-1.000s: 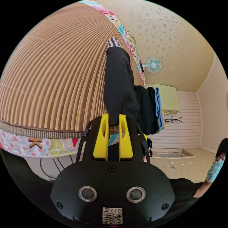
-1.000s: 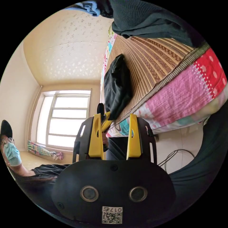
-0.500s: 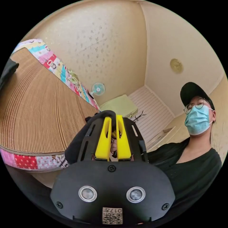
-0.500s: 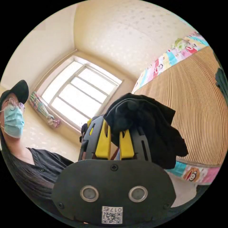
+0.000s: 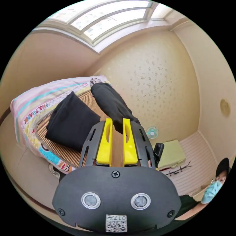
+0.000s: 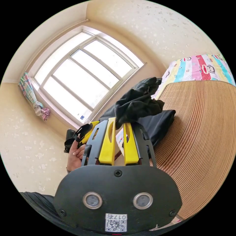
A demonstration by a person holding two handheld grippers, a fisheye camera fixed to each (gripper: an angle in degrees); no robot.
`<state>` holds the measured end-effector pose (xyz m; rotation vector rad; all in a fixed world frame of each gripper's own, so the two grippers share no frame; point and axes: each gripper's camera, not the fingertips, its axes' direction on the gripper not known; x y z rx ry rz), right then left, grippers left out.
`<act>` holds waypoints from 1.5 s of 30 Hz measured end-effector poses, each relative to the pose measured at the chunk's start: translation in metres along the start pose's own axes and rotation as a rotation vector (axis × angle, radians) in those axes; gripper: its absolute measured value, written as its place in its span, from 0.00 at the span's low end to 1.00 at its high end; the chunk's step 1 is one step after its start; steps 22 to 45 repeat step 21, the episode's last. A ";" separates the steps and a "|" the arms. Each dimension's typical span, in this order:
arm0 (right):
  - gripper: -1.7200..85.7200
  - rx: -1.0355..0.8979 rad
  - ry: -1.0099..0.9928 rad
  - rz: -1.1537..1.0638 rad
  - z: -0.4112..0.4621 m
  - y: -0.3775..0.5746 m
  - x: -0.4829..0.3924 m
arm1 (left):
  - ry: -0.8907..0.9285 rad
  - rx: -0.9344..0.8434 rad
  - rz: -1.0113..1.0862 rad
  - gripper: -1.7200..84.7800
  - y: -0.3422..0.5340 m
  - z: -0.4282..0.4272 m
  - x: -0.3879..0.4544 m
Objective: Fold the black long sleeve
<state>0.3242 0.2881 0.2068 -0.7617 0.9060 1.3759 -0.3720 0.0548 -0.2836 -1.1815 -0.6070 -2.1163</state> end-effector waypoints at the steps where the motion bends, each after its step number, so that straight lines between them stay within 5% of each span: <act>1: 0.04 -0.063 0.050 0.009 0.023 0.017 0.011 | -0.079 0.017 -0.059 0.11 0.018 0.006 -0.027; 6: 0.04 -0.318 0.162 -0.003 0.035 0.137 0.066 | -0.267 0.047 -0.130 0.11 0.149 0.030 -0.087; 10: 0.05 -0.372 0.340 0.074 -0.073 0.234 0.121 | -0.424 0.022 -0.036 0.11 0.256 0.060 -0.068; 15: 0.06 -0.055 0.613 0.312 -0.272 0.279 0.133 | -0.591 -0.064 0.353 0.09 0.300 0.140 0.013; 21: 0.11 0.490 1.108 0.278 -0.461 0.300 0.046 | -0.449 -0.188 0.729 0.07 0.320 0.256 0.135; 45: 0.11 0.490 1.108 0.278 -0.461 0.300 0.046 | -0.449 -0.188 0.729 0.07 0.320 0.256 0.135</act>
